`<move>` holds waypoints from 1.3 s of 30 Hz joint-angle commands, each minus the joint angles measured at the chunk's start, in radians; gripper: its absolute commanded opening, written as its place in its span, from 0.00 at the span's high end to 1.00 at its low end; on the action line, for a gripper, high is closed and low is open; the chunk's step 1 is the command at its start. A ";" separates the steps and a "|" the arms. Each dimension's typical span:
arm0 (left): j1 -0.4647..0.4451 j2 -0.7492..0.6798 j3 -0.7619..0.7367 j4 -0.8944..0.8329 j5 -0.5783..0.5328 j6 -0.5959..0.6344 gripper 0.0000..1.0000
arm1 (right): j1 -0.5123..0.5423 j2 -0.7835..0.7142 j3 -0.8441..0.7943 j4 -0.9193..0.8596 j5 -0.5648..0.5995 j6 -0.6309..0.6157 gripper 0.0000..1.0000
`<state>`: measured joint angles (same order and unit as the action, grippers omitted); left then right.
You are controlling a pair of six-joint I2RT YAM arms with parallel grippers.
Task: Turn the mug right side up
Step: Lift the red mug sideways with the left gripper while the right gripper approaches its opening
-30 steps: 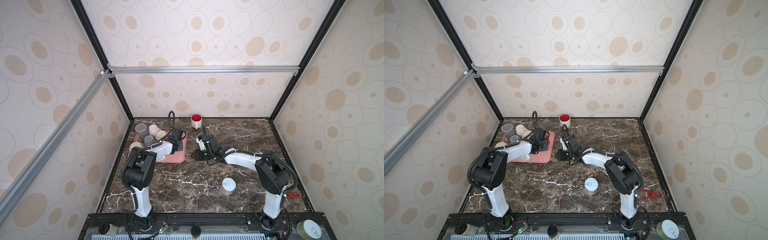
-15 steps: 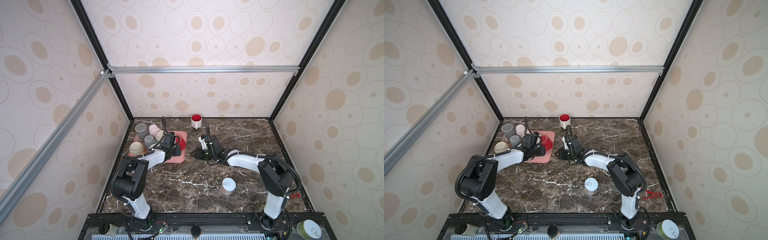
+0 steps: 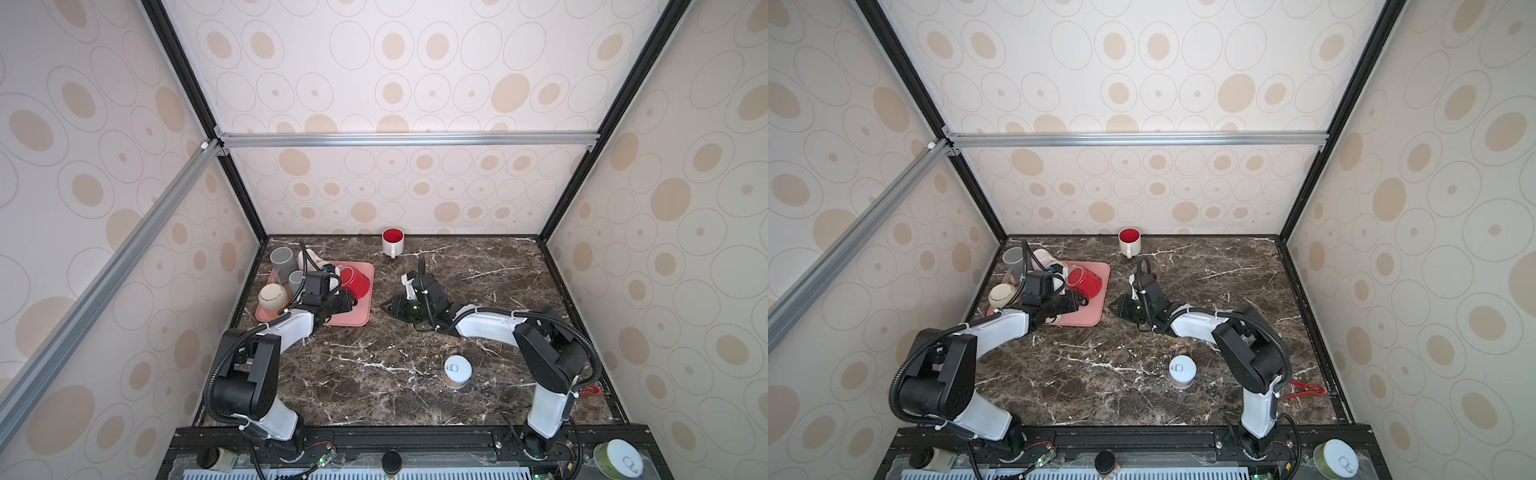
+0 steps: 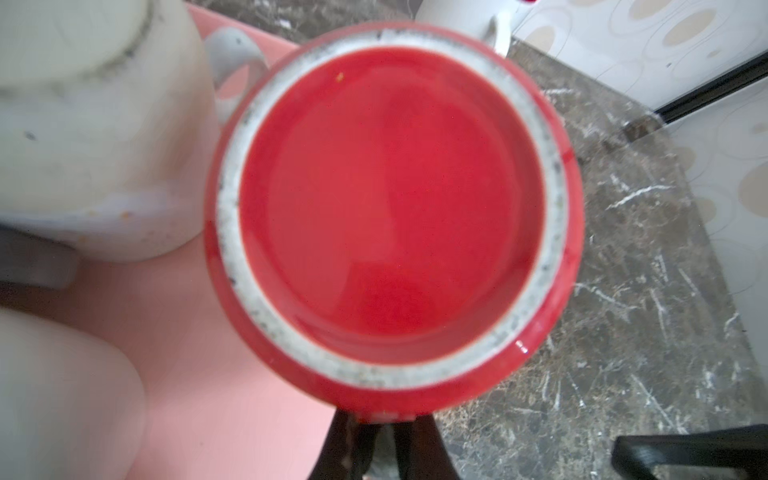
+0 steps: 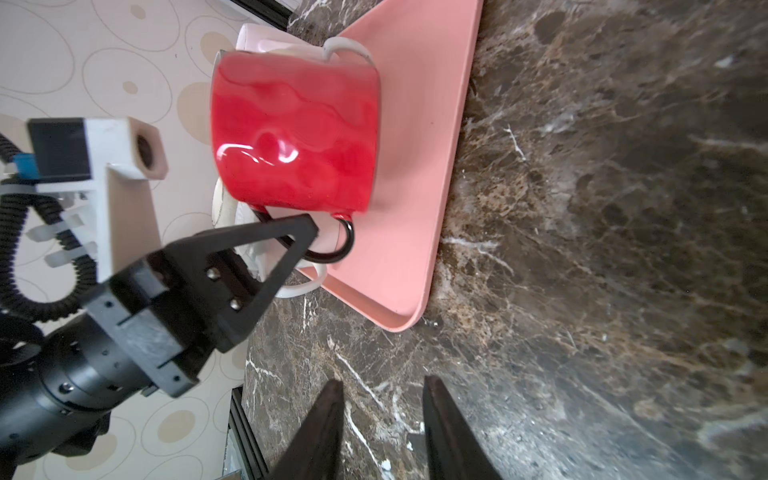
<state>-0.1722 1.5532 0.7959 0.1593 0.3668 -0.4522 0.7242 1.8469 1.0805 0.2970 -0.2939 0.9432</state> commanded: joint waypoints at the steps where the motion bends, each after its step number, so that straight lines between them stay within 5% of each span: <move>1: 0.011 -0.051 -0.001 0.180 0.085 -0.033 1.00 | -0.004 -0.027 -0.004 0.074 0.027 0.052 0.65; 20: 0.032 -0.167 -0.078 0.590 0.361 -0.342 1.00 | 0.012 -0.094 -0.081 0.398 -0.039 0.053 0.65; 30: 0.033 -0.238 -0.083 0.919 0.485 -0.588 1.00 | 0.021 -0.217 -0.069 0.510 -0.165 -0.026 0.56; 39: 0.032 -0.266 -0.096 1.135 0.556 -0.772 1.00 | 0.021 -0.185 -0.036 0.658 -0.243 0.061 0.50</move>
<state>-0.1455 1.3308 0.6720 1.0760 0.8772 -1.1305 0.7399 1.6421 1.0119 0.8555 -0.4850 0.9615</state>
